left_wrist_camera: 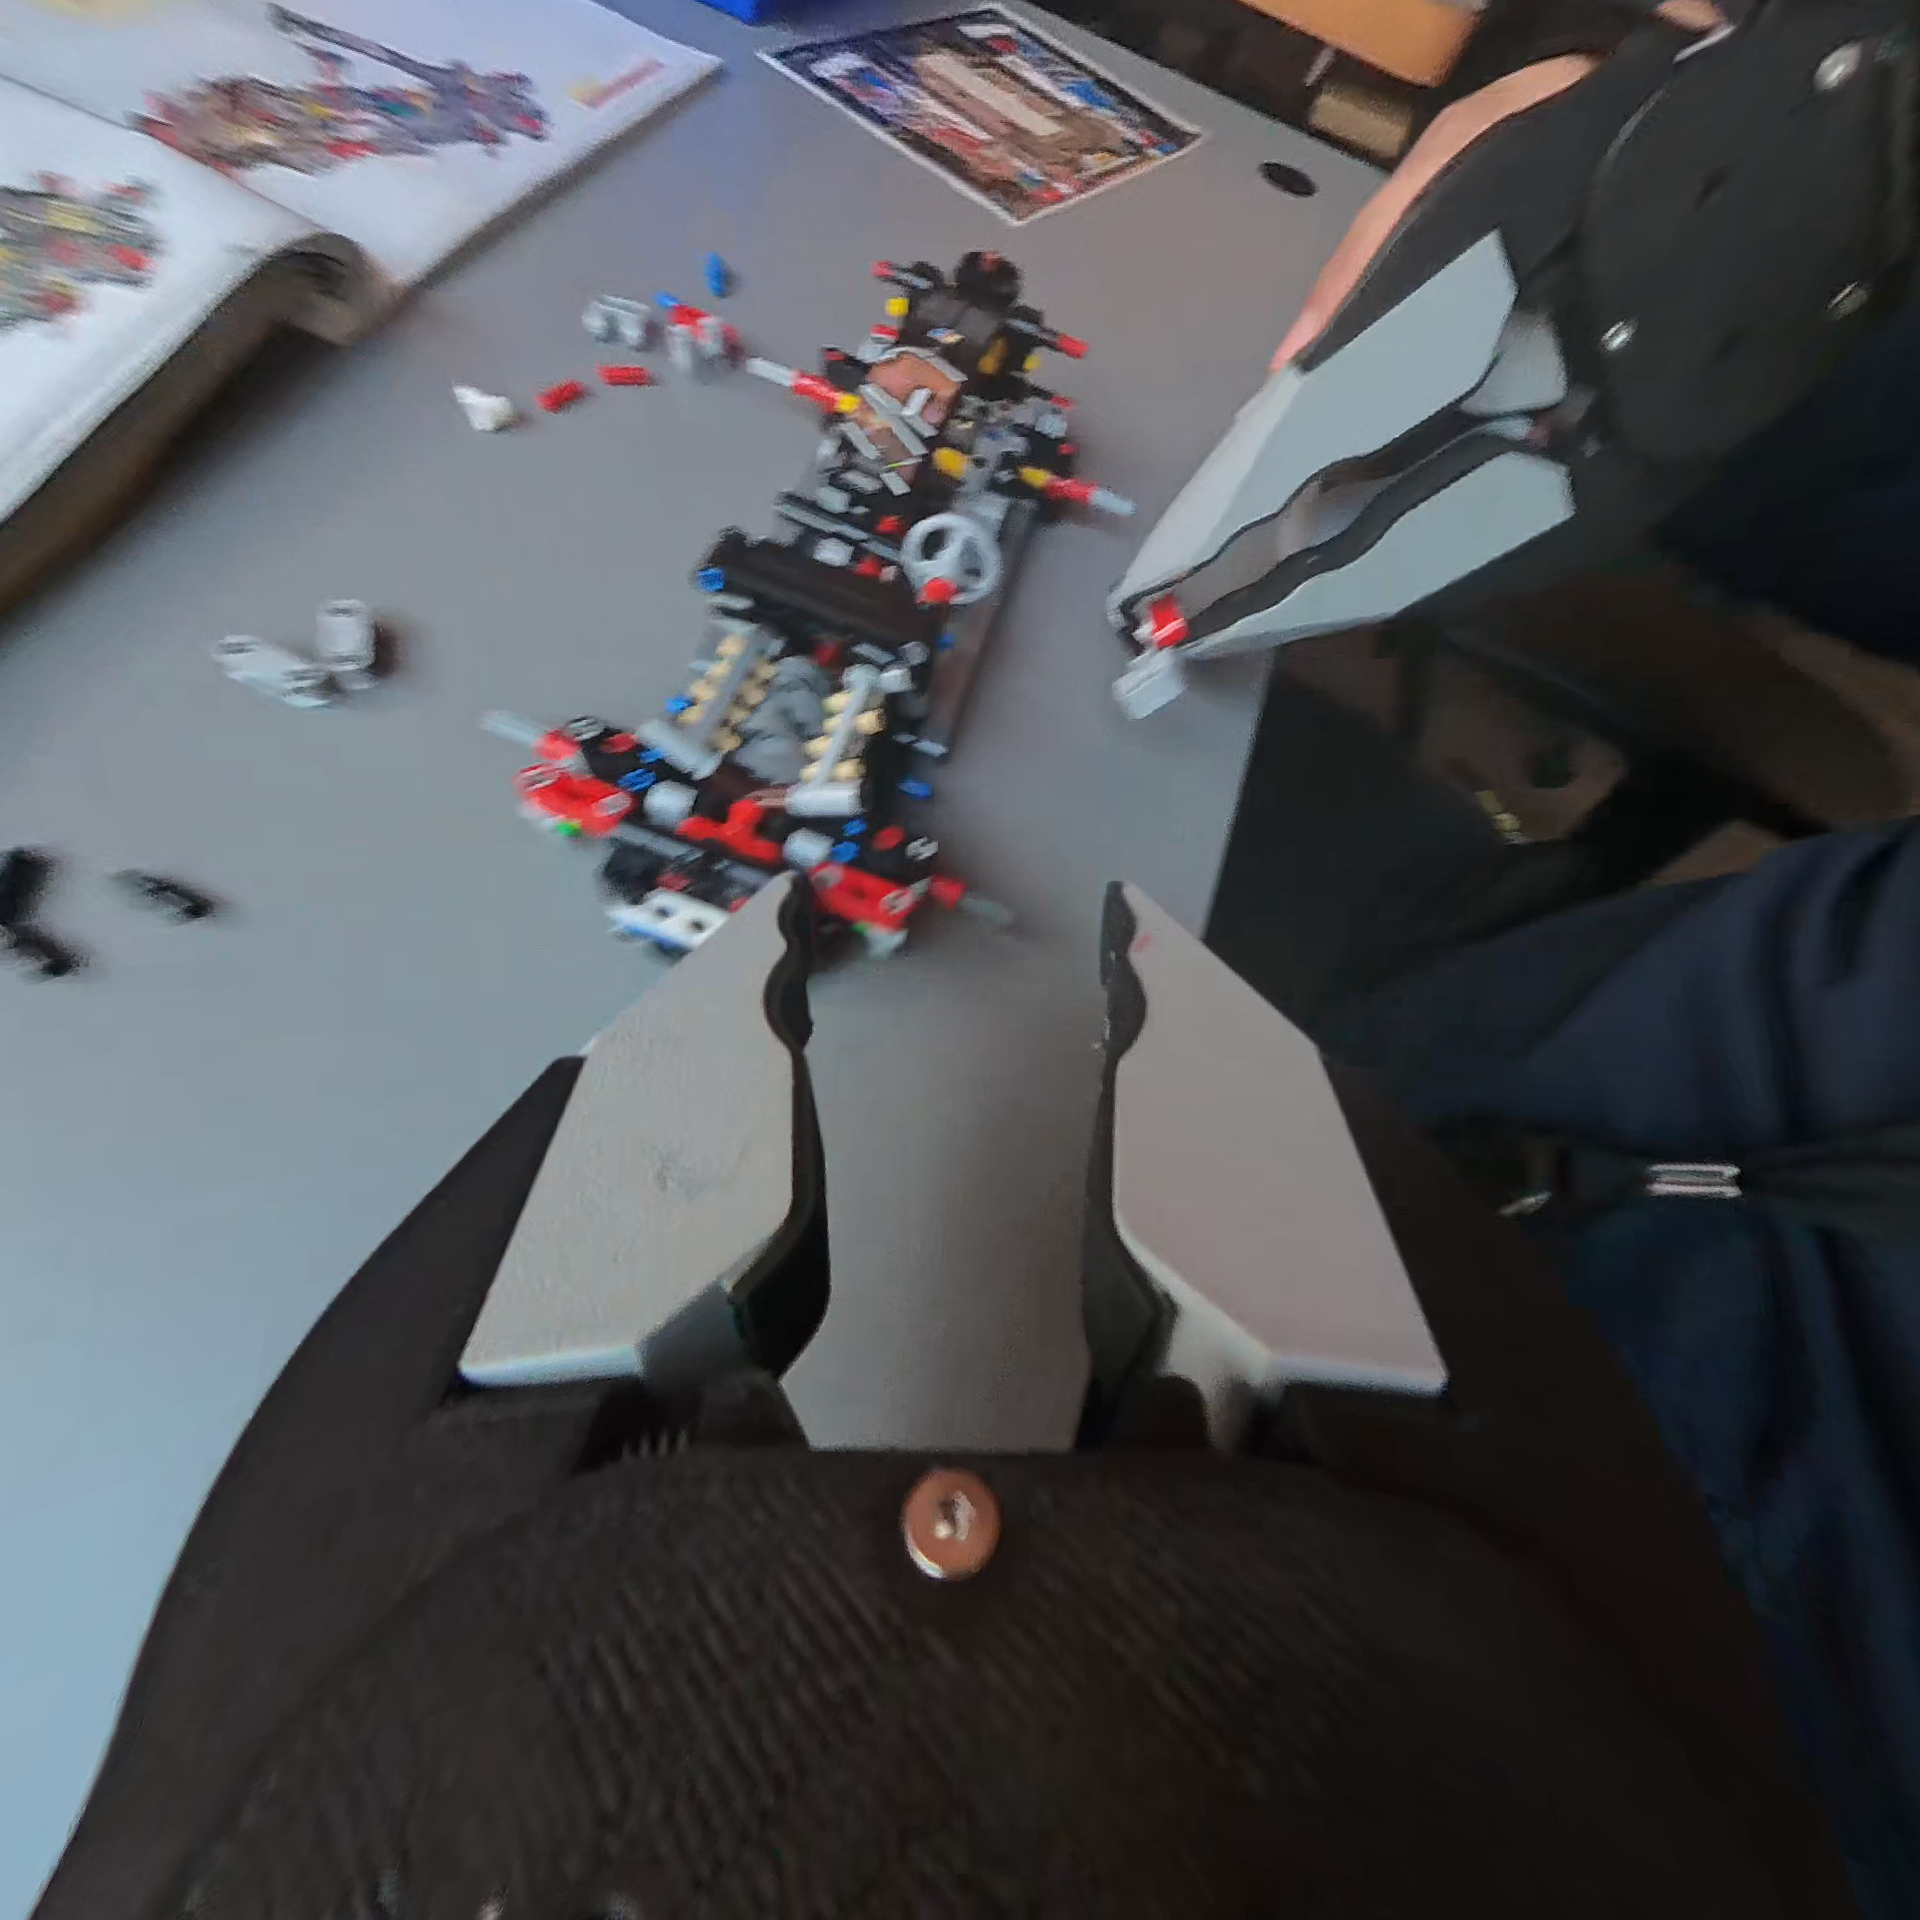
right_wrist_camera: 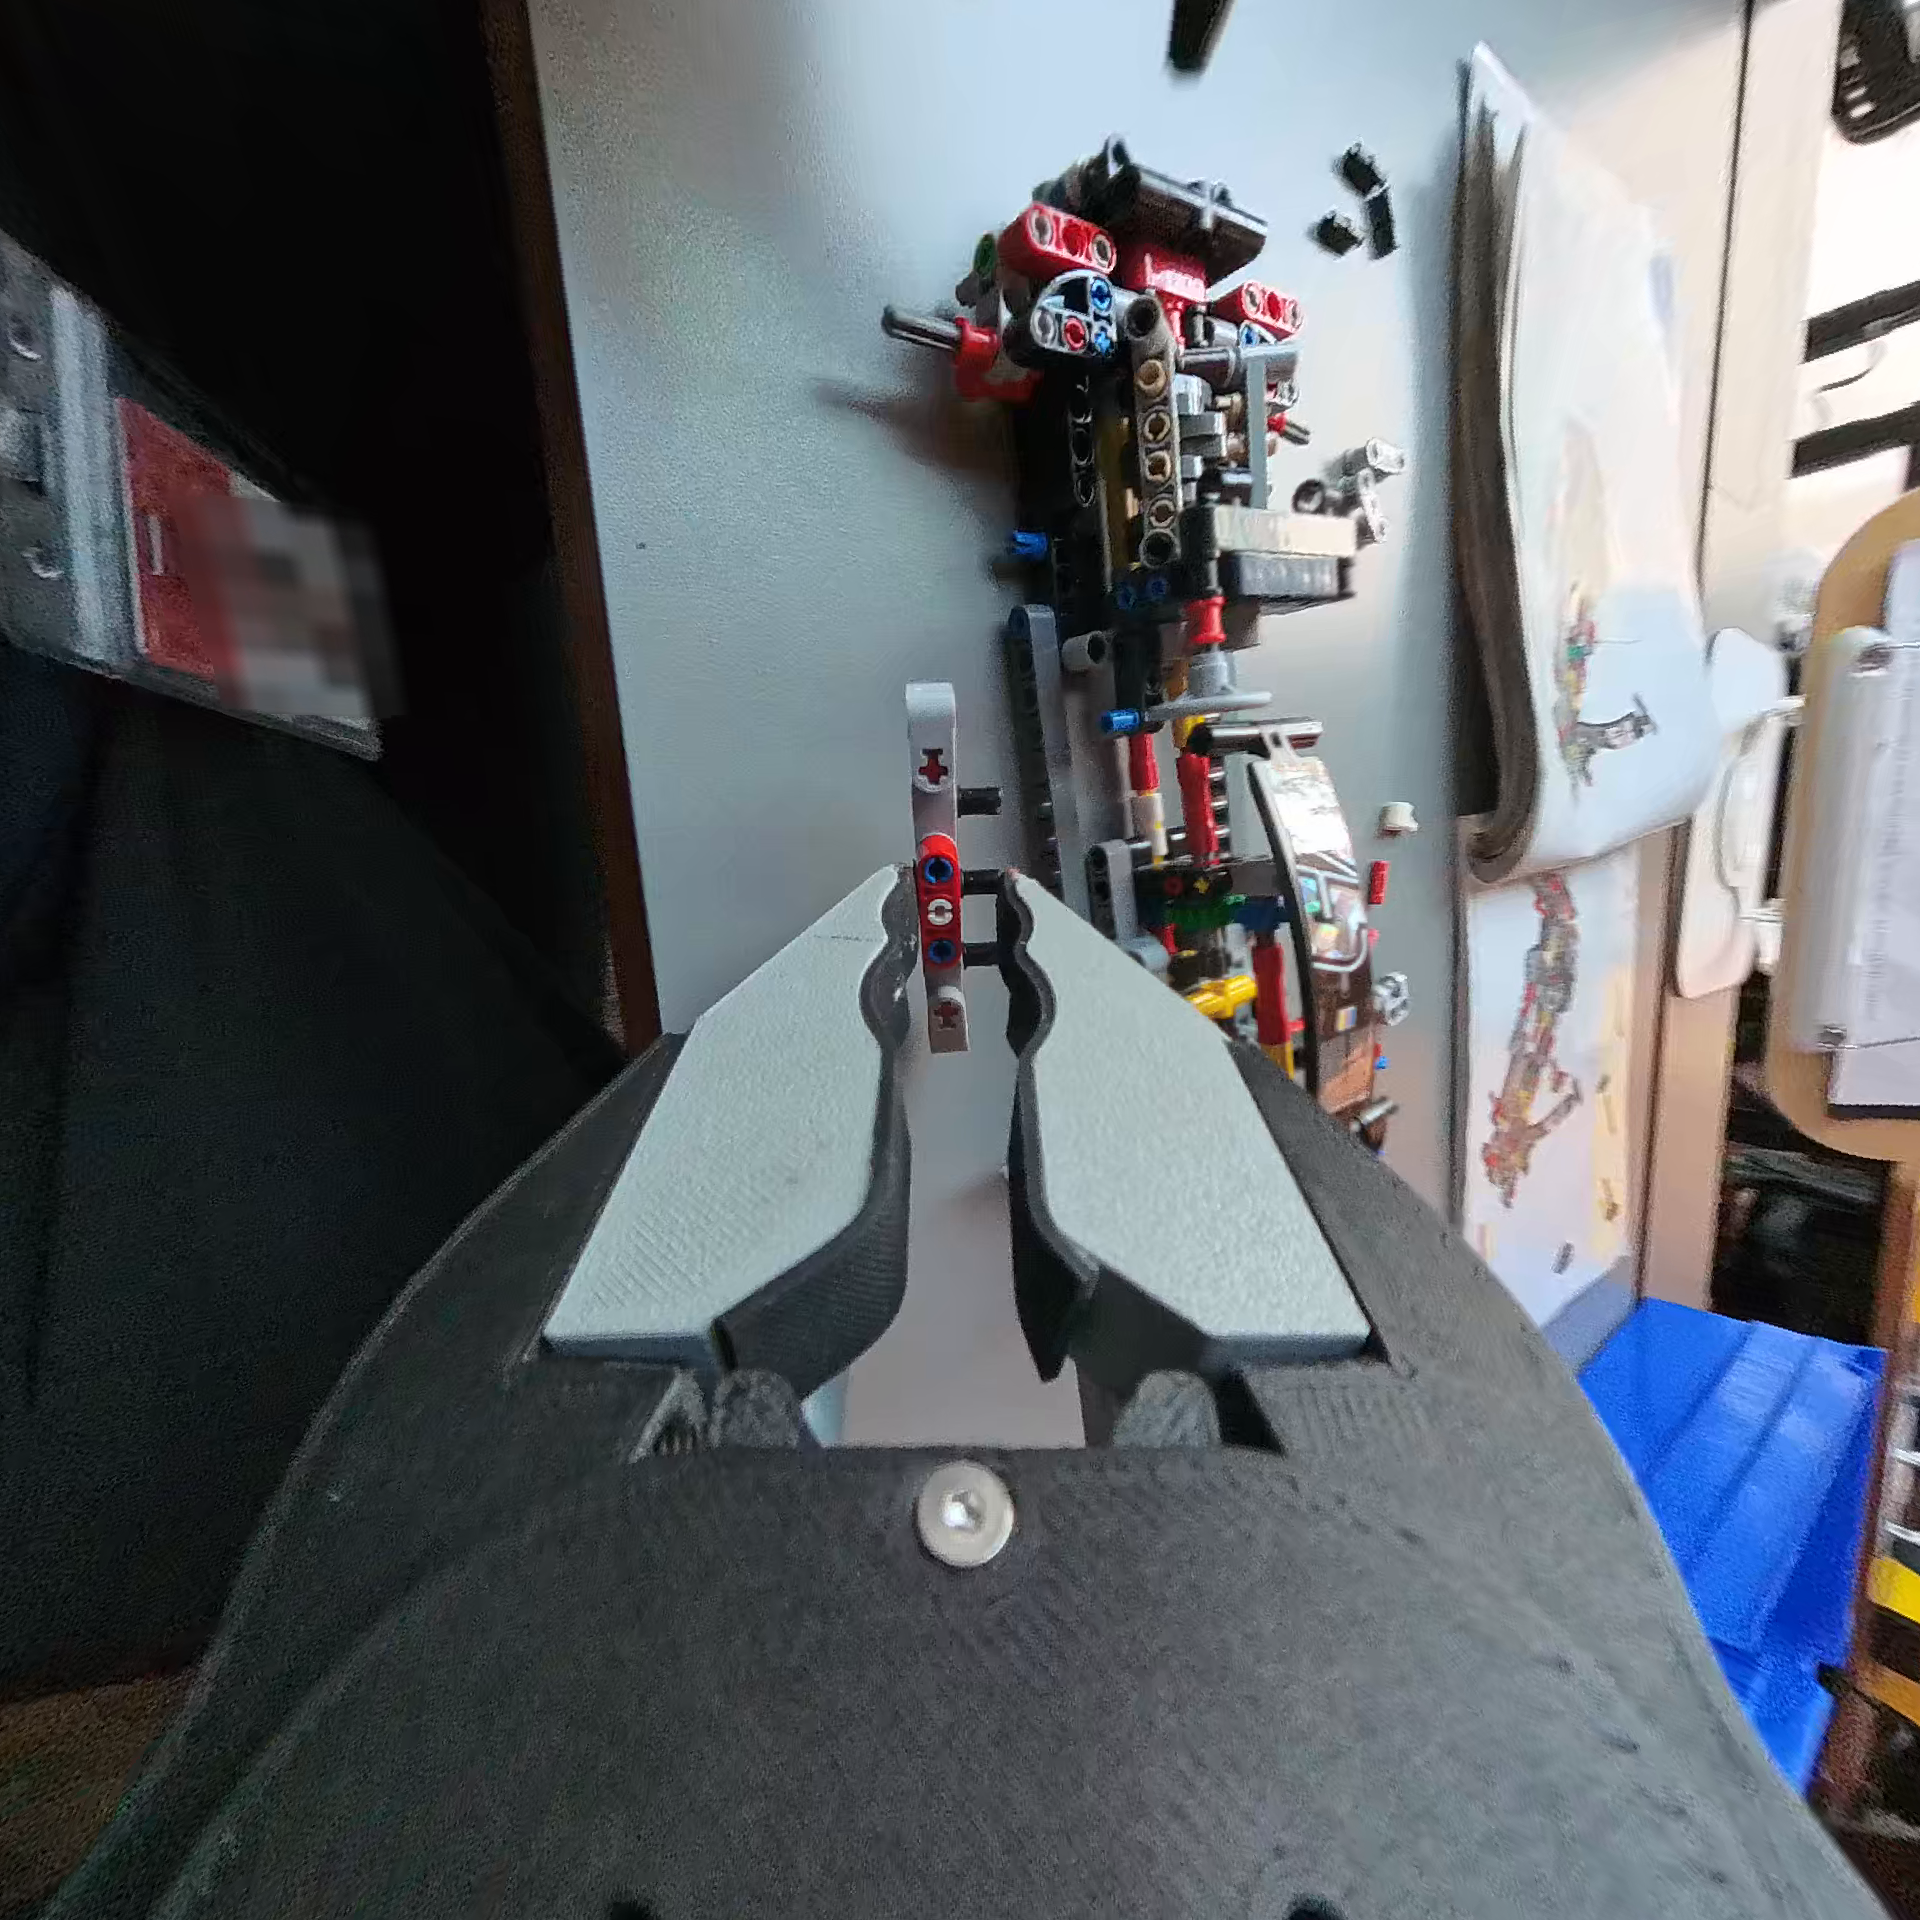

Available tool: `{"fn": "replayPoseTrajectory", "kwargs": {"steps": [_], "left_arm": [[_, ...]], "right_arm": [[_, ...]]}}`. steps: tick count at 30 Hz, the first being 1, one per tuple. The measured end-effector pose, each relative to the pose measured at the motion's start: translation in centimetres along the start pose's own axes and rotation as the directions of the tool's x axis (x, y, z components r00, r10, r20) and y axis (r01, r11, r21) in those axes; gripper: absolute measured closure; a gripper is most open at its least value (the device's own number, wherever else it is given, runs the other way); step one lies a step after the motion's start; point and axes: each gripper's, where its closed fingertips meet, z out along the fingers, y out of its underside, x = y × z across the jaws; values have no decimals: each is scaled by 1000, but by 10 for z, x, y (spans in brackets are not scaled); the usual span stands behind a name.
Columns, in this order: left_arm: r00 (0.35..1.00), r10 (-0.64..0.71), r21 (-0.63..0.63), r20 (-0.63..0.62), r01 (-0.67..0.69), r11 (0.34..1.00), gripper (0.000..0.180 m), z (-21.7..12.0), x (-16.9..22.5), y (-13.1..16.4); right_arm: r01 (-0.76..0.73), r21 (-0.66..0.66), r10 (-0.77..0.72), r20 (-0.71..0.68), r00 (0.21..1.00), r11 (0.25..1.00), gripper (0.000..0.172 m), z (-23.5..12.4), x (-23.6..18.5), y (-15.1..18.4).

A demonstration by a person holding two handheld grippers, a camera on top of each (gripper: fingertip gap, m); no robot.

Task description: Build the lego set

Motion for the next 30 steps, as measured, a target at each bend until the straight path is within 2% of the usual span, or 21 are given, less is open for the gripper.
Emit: {"fn": "replayPoseTrajectory", "kwargs": {"steps": [8,12,18,25,30], "left_arm": [[976,149,-51,159,-142,989,127,-27,-62,32],[957,217,-61,193,-209,976,127,-28,-74,28],[929,303,-155,211,-274,949,128,-20,-81,37],[900,373,-201,228,-331,922,135,-15,-87,40],[907,349,-180,236,-312,933,138,-17,-90,37]], "right_arm": [[-118,5,115,192,975,993,160,7,-2,10],[-142,-45,149,291,945,989,160,8,2,13],[-133,-130,176,413,893,983,160,14,0,17],[-108,-145,159,412,897,984,160,22,1,10],[-106,-137,151,385,910,985,159,22,2,10]]}}
